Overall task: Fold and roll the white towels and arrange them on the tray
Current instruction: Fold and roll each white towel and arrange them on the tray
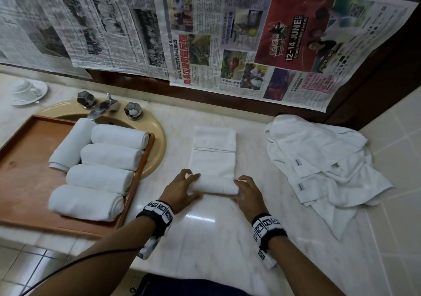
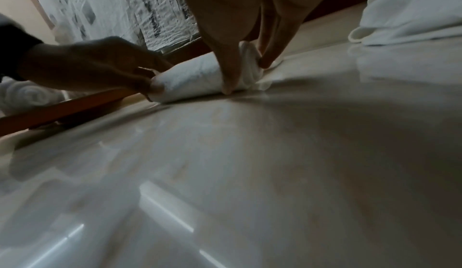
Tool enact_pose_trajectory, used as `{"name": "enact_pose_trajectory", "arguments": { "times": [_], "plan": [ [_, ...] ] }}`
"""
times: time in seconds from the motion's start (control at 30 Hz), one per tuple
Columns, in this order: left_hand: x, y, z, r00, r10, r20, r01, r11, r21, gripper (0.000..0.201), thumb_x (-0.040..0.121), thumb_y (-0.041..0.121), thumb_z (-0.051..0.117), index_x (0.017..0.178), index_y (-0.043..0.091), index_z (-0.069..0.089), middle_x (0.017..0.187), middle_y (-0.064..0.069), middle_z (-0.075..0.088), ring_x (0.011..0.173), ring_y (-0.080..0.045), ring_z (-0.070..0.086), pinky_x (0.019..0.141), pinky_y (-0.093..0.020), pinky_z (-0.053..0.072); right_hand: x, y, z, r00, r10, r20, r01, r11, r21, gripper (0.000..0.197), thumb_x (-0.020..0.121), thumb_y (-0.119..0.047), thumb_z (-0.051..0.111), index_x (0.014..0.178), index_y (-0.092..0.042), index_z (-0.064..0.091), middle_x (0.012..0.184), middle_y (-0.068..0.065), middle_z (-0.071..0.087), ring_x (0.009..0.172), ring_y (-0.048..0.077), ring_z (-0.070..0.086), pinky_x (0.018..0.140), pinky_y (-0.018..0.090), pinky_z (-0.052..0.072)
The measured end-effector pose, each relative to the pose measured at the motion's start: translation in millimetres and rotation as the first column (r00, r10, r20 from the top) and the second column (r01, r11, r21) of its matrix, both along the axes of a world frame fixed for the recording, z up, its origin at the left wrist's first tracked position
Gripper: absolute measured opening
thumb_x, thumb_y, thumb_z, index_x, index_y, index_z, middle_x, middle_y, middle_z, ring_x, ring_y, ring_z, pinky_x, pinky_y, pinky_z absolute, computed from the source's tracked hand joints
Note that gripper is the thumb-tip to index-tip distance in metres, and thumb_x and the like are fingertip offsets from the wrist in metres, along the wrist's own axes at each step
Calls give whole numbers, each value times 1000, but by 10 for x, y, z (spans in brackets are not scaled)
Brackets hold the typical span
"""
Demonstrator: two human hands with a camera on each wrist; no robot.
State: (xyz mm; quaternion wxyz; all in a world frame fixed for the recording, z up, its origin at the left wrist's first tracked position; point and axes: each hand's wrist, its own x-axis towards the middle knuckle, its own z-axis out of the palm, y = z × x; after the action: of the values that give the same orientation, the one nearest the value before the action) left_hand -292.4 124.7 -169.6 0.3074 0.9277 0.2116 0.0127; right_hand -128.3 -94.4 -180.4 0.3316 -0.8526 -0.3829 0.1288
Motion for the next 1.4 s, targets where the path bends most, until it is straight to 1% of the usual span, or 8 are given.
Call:
{"name": "enact_pose_trajectory", "arguments": {
  "times": [0.17, 0.37, 0.57, 0.7, 0.9, 1.1, 1.3, 1.4],
  "plan": [
    [22, 81, 6, 997, -14, -78, 29, 980, 199, 64, 75, 35, 81, 134, 22, 57, 134, -8, 45, 110, -31, 51, 82, -40, 47, 152, 141, 120, 995, 44, -85, -43, 999, 14, 37, 80, -12, 72, 116, -8, 66, 112, 2, 59, 98, 16, 59, 89, 29, 49],
    [68, 99, 34, 995, -53, -87, 65, 988, 137, 62, 78, 27, 78, 133, 10, 56, 125, -11, 53, 108, -35, 53, 85, -42, 45, 351, 191, 166, 969, 38, -243, -71, 990, -125, 35, 89, -24, 69, 122, -14, 62, 111, 0, 62, 97, 16, 58, 87, 26, 44],
    [61, 124, 121, 996, -31, -78, 30, 999, -10, 50, 87, 16, 62, 130, 33, 42, 118, 1, 53, 97, -28, 57, 83, -39, 46, 348, 279, 123, 909, -134, -396, 66, 981, -181, 31, 93, -31, 64, 115, -17, 49, 99, 2, 62, 92, 20, 60, 81, 26, 44],
    [106, 126, 131, 996, -18, -87, 17, 1000, -12, 37, 96, 25, 53, 132, 29, 46, 120, -4, 57, 104, -28, 55, 88, -39, 43, 385, 388, 103, 877, -247, -412, 161, 959, -233, 29, 94, -38, 60, 106, -20, 41, 93, 10, 68, 87, 27, 63, 79, 32, 48],
    [304, 168, 216, 978, 39, -205, -1, 983, 183, 40, 99, 33, 42, 139, 29, 45, 122, -4, 59, 115, -28, 47, 91, -42, 40, 344, 483, 199, 945, -261, -196, 238, 962, -134, 27, 95, -33, 59, 115, -16, 50, 101, 5, 63, 90, 24, 61, 75, 29, 45],
    [483, 278, 264, 959, 39, -280, 26, 974, 225, 40, 98, 32, 41, 138, 28, 47, 132, -6, 48, 120, -28, 42, 92, -42, 37, 218, 360, 139, 965, 104, 242, -91, 994, -66, 48, 70, -25, 85, 114, -18, 65, 121, -2, 59, 105, 18, 56, 84, 32, 47],
    [610, 196, 324, 998, -49, -47, 60, 961, 270, 62, 77, 3, 56, 133, 30, 55, 126, -1, 55, 112, -27, 51, 84, -39, 39, 285, 464, 48, 990, 68, 120, -58, 995, -86, 49, 76, -7, 76, 124, -13, 65, 129, 3, 59, 118, 23, 55, 100, 34, 46],
    [639, 70, 326, 989, -147, -3, 141, 942, 304, 49, 78, 11, 58, 125, 24, 61, 123, -1, 61, 115, -28, 54, 91, -40, 42, 380, 520, 92, 996, 77, 54, -73, 995, -74, 44, 81, -13, 74, 124, -12, 64, 124, 2, 60, 114, 21, 56, 100, 26, 42]
  ]
}}
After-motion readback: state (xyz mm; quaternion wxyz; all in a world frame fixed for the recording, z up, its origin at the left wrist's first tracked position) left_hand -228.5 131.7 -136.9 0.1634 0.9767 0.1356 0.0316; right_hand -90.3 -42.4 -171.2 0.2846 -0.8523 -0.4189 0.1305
